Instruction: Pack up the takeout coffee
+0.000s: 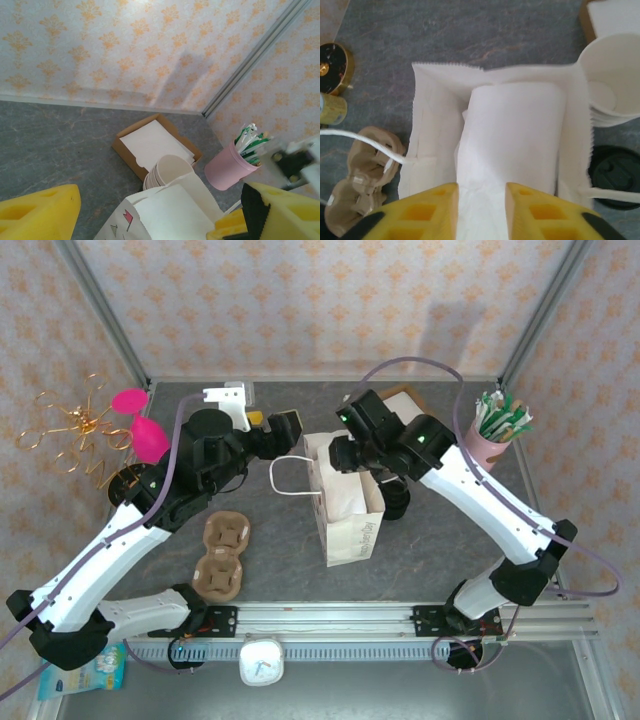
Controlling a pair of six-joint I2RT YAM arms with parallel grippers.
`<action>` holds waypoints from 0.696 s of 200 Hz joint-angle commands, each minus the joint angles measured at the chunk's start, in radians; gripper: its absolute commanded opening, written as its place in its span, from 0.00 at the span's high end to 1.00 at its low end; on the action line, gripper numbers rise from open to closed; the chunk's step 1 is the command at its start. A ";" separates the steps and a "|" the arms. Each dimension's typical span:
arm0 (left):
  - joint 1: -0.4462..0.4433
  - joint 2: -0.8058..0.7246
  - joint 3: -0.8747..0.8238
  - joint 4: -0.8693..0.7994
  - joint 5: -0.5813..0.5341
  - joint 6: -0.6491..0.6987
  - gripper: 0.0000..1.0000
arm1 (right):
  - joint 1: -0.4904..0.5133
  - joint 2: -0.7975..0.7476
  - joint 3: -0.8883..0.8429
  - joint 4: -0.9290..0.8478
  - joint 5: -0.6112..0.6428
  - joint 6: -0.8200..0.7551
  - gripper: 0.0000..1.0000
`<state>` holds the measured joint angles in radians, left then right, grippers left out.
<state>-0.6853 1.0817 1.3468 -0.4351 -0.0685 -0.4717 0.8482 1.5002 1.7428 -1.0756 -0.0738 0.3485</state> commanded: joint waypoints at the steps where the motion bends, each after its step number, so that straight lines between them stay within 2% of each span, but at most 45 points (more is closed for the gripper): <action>1: 0.005 -0.016 -0.014 0.027 -0.017 -0.006 0.15 | 0.013 -0.029 -0.095 0.005 -0.042 0.017 0.80; 29: 0.006 -0.022 -0.030 0.035 -0.023 -0.011 0.15 | 0.018 -0.025 -0.180 0.022 0.053 0.033 0.89; 45: 0.006 -0.015 -0.029 0.037 -0.019 -0.013 0.15 | 0.020 -0.012 -0.200 0.049 0.055 0.022 0.89; 66: 0.007 -0.006 -0.013 0.022 -0.024 -0.011 0.15 | 0.020 0.017 -0.121 0.027 0.051 0.009 0.85; 71: 0.006 -0.003 -0.011 0.020 -0.027 -0.008 0.15 | 0.020 0.012 -0.095 0.030 0.049 0.010 0.81; 92: 0.006 -0.007 -0.013 0.019 -0.043 -0.009 0.15 | 0.020 -0.030 -0.017 0.052 0.042 0.012 0.74; 109: 0.006 -0.012 -0.021 0.012 -0.074 -0.008 0.15 | 0.007 -0.064 0.059 0.036 0.062 0.009 0.58; 127: 0.007 -0.024 -0.031 -0.016 -0.154 -0.011 0.15 | -0.069 -0.117 0.094 0.028 0.114 0.007 0.42; 139: 0.017 -0.048 -0.060 -0.026 -0.241 -0.019 0.13 | -0.169 -0.177 0.060 0.063 0.135 -0.006 0.29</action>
<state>-0.6849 1.0771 1.3205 -0.4301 -0.1429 -0.4744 0.8196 1.4467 1.7962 -1.0363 -0.0402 0.3546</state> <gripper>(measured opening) 0.857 0.607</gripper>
